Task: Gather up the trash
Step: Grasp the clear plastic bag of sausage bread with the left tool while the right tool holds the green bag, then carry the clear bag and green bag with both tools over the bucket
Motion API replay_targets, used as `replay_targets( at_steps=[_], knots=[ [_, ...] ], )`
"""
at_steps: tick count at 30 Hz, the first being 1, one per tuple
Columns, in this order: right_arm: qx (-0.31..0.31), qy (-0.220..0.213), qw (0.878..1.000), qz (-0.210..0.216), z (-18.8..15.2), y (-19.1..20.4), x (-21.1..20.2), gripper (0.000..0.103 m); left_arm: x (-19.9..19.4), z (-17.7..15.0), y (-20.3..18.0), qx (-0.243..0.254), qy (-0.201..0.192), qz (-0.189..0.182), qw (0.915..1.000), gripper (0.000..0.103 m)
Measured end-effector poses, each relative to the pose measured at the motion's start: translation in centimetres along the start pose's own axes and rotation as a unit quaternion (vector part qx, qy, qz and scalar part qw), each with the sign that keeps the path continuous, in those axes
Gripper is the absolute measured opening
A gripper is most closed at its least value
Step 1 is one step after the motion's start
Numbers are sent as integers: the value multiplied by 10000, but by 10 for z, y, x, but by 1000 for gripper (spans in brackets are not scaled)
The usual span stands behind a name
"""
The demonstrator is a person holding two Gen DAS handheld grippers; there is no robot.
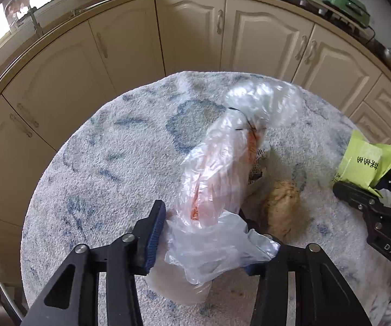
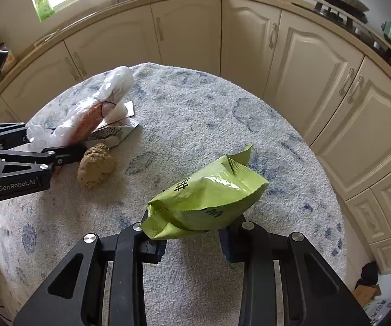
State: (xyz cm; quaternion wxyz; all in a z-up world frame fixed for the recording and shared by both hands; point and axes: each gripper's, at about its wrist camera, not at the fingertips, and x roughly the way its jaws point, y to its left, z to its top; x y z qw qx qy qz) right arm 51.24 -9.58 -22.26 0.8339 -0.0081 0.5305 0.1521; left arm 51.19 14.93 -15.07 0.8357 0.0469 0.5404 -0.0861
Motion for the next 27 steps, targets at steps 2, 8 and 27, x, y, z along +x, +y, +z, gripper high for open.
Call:
replay_targets(
  at_steps=[2, 8, 27],
  knots=[
    [17, 6, 10000, 4, 1, 1, -1, 31, -1, -2, 5, -120, 11, 144, 9998, 39],
    [63, -60, 9999, 94, -7, 9, -15, 31, -17, -23, 7, -329, -24, 244, 9992, 33],
    [267, -404, 9966, 673, -86, 46, -98, 31, -155, -160, -41, -963, -871, 466, 9904, 28]
  ],
)
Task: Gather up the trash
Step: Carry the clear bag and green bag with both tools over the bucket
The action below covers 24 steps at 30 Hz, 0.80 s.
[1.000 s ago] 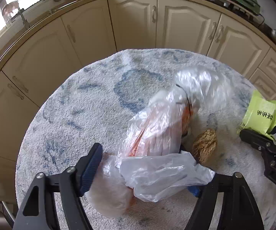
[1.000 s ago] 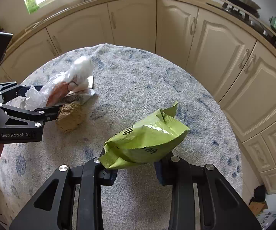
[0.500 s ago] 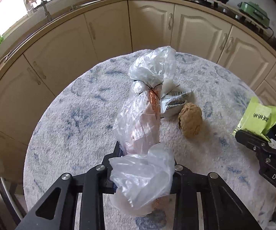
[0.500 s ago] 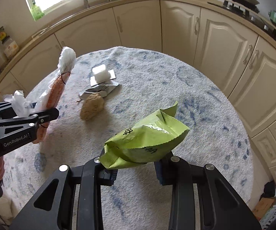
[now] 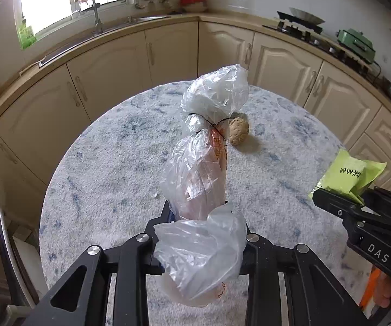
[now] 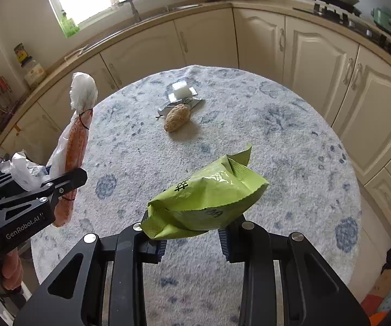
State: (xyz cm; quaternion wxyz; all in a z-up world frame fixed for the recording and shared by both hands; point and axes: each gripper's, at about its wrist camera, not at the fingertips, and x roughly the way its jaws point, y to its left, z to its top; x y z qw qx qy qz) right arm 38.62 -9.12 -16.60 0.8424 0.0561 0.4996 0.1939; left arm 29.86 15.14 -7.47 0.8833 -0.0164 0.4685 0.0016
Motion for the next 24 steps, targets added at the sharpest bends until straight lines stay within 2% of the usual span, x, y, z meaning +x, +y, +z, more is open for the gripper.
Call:
replay_targets(
  at_steps=[5, 11, 18, 24],
  knots=[
    [40, -224, 9997, -121, -18, -1, -35, 31, -40, -30, -14, -5, -167, -8, 9999, 28],
    [156, -408, 9987, -253, -41, -15, -68, 31, -68, -53, -38, 161, -276, -117, 9994, 28],
    [494, -557, 9955, -591, -68, -52, -100, 31, -77, -63, -85, 516, -325, -420, 9973, 28],
    [959, -649, 9884, -985, -96, -100, -130, 31, -71, -65, -143, 959, -248, -787, 9920, 28]
  ],
)
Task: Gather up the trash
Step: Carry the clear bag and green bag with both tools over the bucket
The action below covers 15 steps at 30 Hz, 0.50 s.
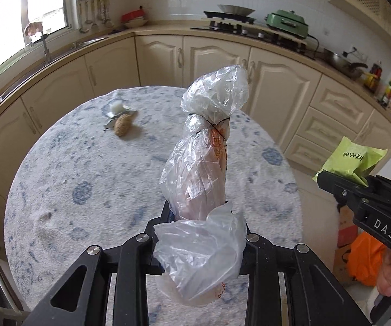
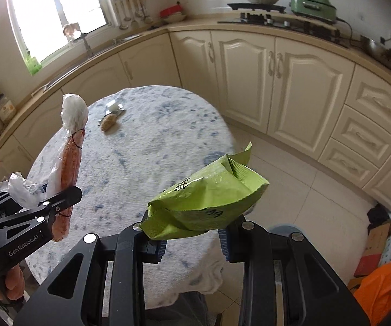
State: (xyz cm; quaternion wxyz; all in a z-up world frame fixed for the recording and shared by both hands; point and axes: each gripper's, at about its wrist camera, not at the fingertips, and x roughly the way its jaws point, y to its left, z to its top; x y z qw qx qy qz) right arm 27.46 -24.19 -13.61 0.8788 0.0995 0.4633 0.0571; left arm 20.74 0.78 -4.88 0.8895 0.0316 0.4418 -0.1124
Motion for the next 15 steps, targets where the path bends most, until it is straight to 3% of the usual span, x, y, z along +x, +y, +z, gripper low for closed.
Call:
replay_targets(
  at_steps=[7, 15],
  knots=[
    [645, -8, 9963, -571, -21, -80, -21, 31, 34, 17, -81, 580, 224, -509, 9968, 28],
    [1237, 39, 9850, -1199, -44, -158, -40, 31, 84, 34, -178, 1247, 638, -1036, 9847, 28]
  ],
)
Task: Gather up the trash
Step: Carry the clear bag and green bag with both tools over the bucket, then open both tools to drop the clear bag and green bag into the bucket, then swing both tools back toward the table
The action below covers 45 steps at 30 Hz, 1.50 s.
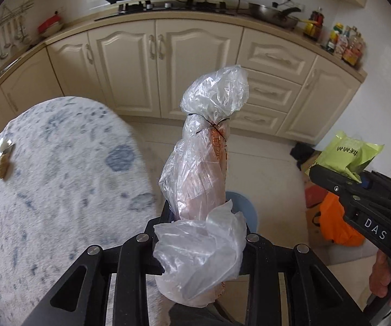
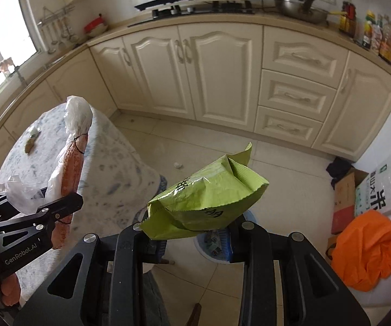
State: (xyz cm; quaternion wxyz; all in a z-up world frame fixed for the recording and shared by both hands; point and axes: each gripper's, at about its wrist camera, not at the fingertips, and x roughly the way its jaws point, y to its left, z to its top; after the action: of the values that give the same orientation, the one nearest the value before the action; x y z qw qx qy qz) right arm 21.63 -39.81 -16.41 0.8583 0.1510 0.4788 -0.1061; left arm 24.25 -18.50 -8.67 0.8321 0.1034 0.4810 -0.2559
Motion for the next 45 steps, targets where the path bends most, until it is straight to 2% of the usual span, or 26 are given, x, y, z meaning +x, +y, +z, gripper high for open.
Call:
replay_targets(
  at_steps=[5, 13, 18, 19, 21, 22, 23, 24, 26, 29, 35, 39, 40, 41, 43, 45],
  knots=[
    [381, 106, 9989, -255, -7, -44, 6, 31, 45, 24, -33, 193, 312, -272, 9990, 28],
    [815, 366, 9944, -562, -18, -99, 24, 31, 114, 62, -63, 527, 636, -348, 9960, 28],
    [963, 497, 9926, -545, -25, -117, 35, 31, 154, 80, -74, 639, 810, -380, 9939, 29],
    [975, 522, 9924, -546, -26, -119, 36, 31, 161, 84, -73, 623, 848, -361, 9938, 33],
    [995, 554, 9920, -544, -28, -122, 39, 31, 175, 88, -76, 701, 893, -367, 9929, 49],
    [1006, 577, 9918, -534, -29, -123, 41, 31, 180, 88, -78, 748, 931, -340, 9923, 72],
    [1013, 598, 9917, -526, -29, -123, 43, 31, 181, 87, -77, 746, 897, -284, 9928, 84],
    [1008, 623, 9916, -520, -30, -124, 45, 31, 183, 88, -75, 714, 823, -206, 9938, 86],
    [1008, 688, 9911, -524, -32, -123, 51, 31, 187, 86, -71, 646, 810, -65, 9946, 86],
    [956, 787, 9912, -466, -33, -116, 60, 31, 196, 82, -63, 526, 922, -43, 9943, 86],
    [772, 914, 9923, -305, -26, -95, 76, 31, 188, 72, -48, 309, 971, 87, 9948, 86],
    [598, 928, 9939, -31, -20, -78, 75, 34, 181, 72, -39, 234, 913, 118, 9955, 86],
    [603, 972, 9934, -20, -19, -75, 74, 41, 180, 72, -37, 215, 895, 106, 9957, 86],
    [621, 993, 9931, -31, -17, -73, 73, 54, 177, 70, -35, 202, 878, 87, 9959, 86],
    [626, 806, 9948, -38, -15, -71, 67, 62, 175, 68, -33, 186, 852, 60, 9962, 87],
    [558, 723, 9957, -127, -14, -68, 63, 63, 168, 63, -27, 191, 839, 53, 9963, 88]
  ],
)
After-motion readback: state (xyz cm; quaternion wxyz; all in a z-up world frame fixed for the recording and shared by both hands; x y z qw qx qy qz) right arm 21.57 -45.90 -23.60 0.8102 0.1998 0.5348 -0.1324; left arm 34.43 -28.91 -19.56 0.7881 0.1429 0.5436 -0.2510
